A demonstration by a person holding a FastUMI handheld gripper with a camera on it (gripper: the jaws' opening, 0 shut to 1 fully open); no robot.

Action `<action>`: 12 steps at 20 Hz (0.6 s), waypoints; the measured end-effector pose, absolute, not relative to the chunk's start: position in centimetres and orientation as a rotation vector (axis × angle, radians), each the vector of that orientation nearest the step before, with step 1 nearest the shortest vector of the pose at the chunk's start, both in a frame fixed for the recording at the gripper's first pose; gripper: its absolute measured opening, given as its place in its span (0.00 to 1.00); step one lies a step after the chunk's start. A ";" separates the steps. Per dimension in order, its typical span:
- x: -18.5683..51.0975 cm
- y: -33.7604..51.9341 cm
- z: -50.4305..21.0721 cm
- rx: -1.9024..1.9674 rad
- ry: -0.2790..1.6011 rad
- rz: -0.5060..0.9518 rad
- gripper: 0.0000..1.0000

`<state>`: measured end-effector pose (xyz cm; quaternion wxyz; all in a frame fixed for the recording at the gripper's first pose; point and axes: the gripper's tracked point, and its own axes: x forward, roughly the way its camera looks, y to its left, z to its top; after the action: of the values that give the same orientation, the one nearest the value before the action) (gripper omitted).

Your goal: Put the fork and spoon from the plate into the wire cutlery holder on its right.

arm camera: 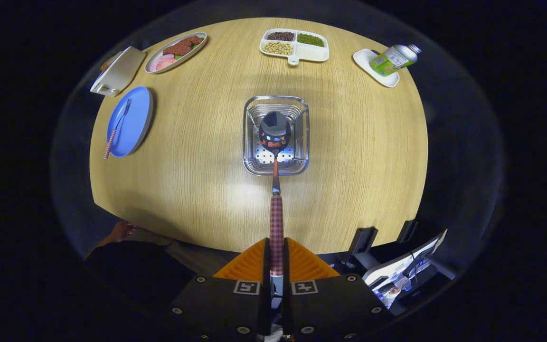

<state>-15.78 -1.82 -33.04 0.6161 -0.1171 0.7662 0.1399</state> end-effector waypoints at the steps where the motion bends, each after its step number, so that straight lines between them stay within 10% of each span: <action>1: -15.3 -1.8 -33.0 -0.269 1.778 0.326 0.10; 12: -13.1 -1.9 -34.1 -0.294 1.951 0.417 0.09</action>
<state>-13.05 -1.92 -34.14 0.5333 -0.1232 0.8184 0.1749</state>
